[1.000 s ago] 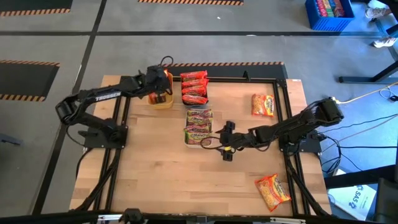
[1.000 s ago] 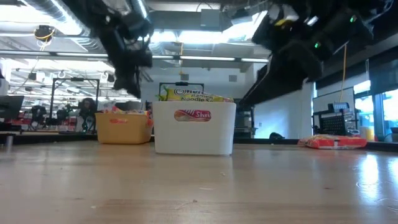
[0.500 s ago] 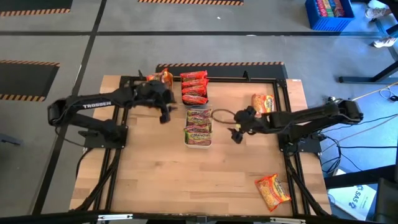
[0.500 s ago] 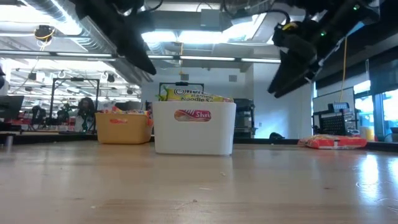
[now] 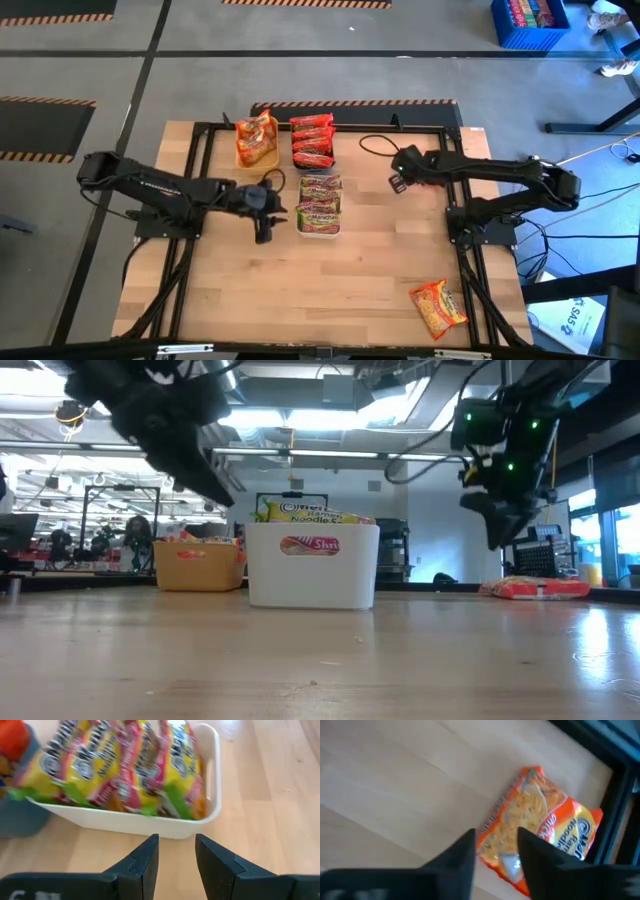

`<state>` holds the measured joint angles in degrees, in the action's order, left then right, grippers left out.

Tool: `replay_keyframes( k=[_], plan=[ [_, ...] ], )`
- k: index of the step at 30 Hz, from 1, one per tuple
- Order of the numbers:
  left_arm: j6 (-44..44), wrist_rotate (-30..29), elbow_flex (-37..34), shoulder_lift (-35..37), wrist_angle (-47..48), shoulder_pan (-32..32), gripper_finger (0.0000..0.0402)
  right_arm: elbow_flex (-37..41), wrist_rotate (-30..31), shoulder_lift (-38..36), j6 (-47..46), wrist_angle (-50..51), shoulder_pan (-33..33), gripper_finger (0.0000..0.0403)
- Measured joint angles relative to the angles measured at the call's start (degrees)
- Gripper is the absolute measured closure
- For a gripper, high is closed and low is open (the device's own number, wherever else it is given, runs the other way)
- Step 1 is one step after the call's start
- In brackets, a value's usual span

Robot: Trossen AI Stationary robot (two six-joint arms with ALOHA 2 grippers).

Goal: Sort Maruchan noodles
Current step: Put the top orange noodle pack into the yellow bin

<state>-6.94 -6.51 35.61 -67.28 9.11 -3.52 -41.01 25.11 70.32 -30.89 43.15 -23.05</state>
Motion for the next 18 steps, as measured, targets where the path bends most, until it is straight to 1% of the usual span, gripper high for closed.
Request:
replay_keyframes(
  k=[3,5,7,8,11,16,18],
  plan=[
    [-1.8,-0.5,-1.8,0.0,-2.0,-2.7,0.0280,1.2,-0.1,0.6,0.7,0.4,-3.4,0.0342],
    [-2.9,-1.3,-2.5,0.0,-3.3,-4.5,0.0280,1.8,1.1,1.3,1.2,0.1,-5.0,0.0378],
    [-3.1,-3.0,-2.9,0.0,-4.8,-6.0,0.0280,2.6,2.0,2.4,1.2,0.4,-6.5,0.0396],
    [-3.1,-3.8,-3.2,0.0,-5.8,-6.6,0.0280,2.8,2.1,3.1,1.1,0.2,-7.3,0.0396],
    [-1.8,-5.6,-3.8,0.0,-9.1,-7.8,0.0280,2.9,0.8,6.0,1.2,-2.3,-9.1,0.0380],
    [-1.6,-5.6,-3.8,0.0,-10.3,-9.0,0.0280,2.9,4.0,10.2,1.6,-2.6,-10.5,0.0371],
    [-1.6,-5.6,-3.8,0.0,-10.3,-9.2,0.0280,2.9,3.9,11.6,1.9,-2.6,-10.5,0.0371]
  ],
)
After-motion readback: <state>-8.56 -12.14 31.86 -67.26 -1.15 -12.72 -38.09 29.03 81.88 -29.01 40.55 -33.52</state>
